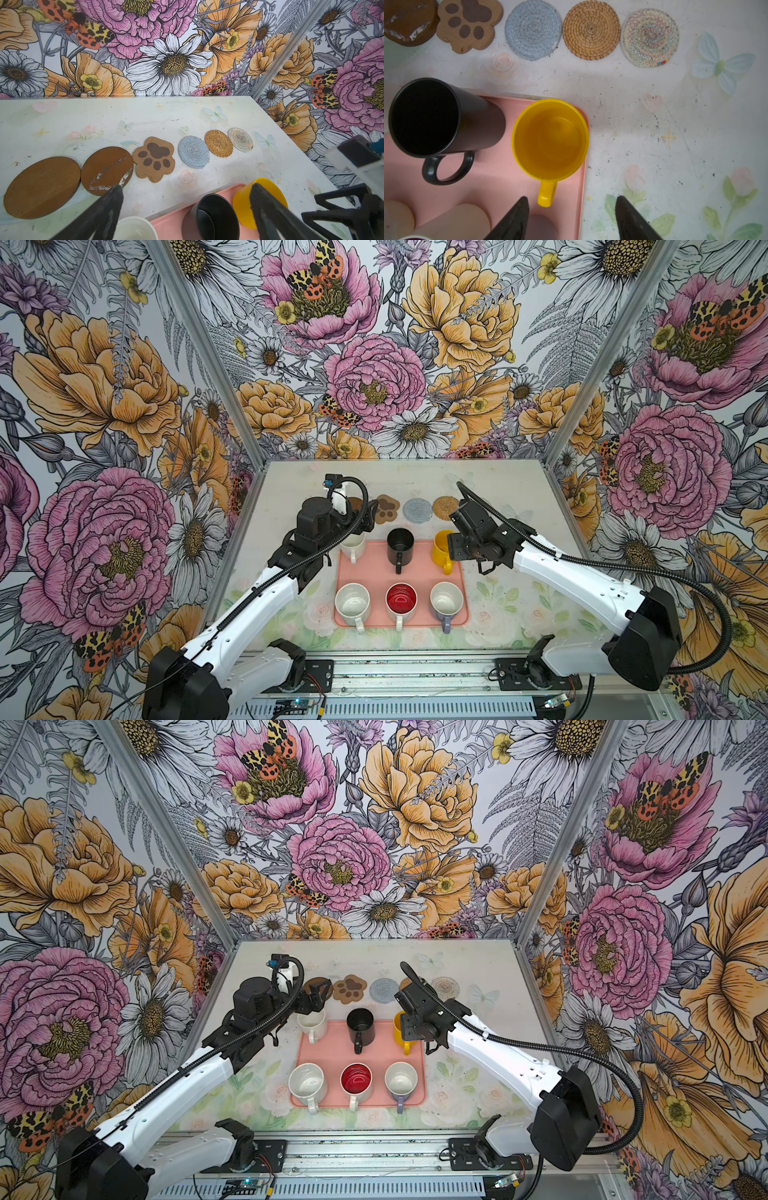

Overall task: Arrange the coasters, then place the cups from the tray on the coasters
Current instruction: 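Lower the open right gripper over the yellow mug on the tray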

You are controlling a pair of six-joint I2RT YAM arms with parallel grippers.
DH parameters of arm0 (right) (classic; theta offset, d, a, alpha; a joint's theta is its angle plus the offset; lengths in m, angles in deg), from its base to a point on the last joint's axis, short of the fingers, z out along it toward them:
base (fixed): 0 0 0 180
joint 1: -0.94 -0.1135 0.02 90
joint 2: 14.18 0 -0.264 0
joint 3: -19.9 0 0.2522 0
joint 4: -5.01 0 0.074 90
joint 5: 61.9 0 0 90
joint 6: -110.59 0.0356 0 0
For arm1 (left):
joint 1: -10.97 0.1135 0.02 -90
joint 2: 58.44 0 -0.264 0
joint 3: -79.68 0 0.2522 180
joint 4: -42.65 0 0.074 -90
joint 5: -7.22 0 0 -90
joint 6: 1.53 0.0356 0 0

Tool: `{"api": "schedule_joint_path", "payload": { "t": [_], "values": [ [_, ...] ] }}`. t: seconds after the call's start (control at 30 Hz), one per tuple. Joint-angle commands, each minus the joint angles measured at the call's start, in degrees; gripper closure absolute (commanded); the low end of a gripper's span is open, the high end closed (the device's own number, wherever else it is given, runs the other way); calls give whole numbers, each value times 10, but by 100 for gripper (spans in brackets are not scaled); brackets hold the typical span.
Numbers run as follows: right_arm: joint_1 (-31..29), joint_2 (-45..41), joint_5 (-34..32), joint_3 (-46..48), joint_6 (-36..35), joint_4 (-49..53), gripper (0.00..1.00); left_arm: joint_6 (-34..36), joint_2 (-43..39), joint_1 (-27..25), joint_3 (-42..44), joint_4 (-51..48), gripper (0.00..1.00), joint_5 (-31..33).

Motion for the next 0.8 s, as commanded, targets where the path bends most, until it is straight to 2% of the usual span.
{"api": "schedule_joint_path", "payload": {
  "t": [0.0,0.3,0.77],
  "values": [
    [-15,-21,-27,12,52,-2,31,12,17,6,-2,23,3,-1],
    [-47,8,-15,44,88,-22,31,10,21,19,6,27,1,-13],
    [-48,65,24,68,101,-105,30,-5,7,44,24,39,1,-31]
  ]
}}
